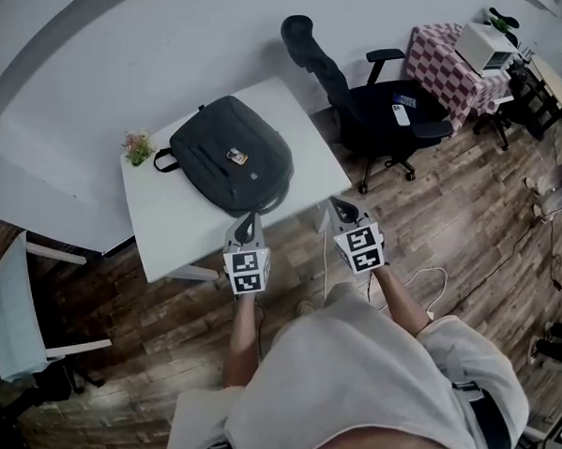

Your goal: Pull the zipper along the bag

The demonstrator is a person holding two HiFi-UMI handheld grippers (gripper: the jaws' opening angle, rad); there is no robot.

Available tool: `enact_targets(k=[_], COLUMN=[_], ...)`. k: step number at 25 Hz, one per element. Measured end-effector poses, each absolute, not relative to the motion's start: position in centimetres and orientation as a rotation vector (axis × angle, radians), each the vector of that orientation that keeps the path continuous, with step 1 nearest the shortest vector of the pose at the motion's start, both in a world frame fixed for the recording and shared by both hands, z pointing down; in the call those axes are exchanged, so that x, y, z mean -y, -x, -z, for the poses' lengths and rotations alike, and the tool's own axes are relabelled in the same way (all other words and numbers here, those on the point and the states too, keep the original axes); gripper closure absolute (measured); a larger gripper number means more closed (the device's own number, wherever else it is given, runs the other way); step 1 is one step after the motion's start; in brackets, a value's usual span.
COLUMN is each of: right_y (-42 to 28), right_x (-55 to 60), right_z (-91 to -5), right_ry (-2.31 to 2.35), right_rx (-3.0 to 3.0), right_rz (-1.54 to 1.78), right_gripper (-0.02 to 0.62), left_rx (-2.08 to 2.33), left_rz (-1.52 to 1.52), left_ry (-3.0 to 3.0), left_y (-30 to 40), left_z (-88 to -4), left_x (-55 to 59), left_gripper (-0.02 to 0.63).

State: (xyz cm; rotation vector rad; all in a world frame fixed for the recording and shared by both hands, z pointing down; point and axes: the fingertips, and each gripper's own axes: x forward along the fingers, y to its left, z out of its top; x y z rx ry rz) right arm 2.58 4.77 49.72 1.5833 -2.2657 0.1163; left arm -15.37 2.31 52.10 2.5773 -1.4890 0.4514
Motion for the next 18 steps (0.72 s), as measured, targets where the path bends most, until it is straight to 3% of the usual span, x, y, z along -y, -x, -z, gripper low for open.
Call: enact_targets(k=[18], right_y=[-5.2], right_x=[3.1], right_z=[-53.4], right_ry=[-1.57], right_rx=[2.262], right_rz=[-0.222], right_gripper=[0.581], left_rx=[1.404], left_rz=[-0.551], left_ry=[-2.564], left_y=[11.5], left_z=[-55.7], left_x=[5.1], left_gripper=[0.58])
